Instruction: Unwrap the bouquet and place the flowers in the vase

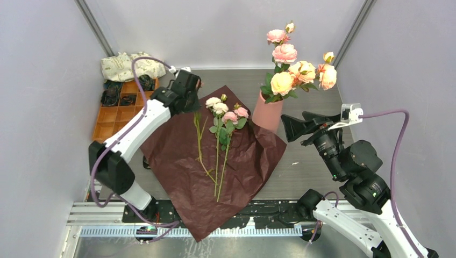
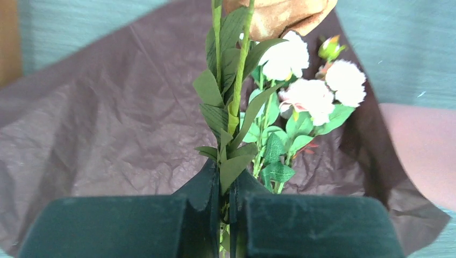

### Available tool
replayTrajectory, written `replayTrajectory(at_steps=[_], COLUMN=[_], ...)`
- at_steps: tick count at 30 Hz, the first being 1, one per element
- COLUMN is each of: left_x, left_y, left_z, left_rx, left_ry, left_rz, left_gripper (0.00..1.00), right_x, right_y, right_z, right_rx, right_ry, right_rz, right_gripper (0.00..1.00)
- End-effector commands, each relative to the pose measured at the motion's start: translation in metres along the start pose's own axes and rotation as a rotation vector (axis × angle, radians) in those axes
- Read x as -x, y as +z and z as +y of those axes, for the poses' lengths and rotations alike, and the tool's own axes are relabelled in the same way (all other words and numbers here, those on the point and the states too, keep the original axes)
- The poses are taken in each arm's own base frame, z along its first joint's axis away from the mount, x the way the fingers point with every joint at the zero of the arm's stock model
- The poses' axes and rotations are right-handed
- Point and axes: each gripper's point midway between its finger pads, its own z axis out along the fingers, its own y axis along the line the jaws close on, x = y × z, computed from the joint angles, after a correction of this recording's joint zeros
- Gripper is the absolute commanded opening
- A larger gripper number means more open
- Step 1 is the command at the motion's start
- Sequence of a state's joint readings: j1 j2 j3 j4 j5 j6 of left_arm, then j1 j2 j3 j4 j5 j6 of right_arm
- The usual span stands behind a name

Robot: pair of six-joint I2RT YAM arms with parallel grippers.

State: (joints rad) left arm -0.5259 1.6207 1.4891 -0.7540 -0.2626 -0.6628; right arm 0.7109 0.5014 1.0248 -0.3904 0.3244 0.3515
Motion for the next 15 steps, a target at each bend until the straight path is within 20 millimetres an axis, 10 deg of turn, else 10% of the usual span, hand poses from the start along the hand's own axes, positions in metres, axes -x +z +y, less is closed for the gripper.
replayTrajectory(at_steps=[1, 15], left_x=[0.036, 0.114], left_y=[-0.05, -0.187], left_z=[0.011, -0.02], left_rx=[0.015, -0.351], left_ry=[0.036, 0.111], left_rz=[-0.125, -0.566], left_gripper=[0.0, 0.0], right_x=[0.002, -0.002], right_y=[-0.003, -0.009], right_z=[0.005, 0.006], right_rx=[0.031, 0.05], right_ry=[0.034, 0.062], right_rz=[-0.013, -0.018], right_gripper=[0.91, 0.91])
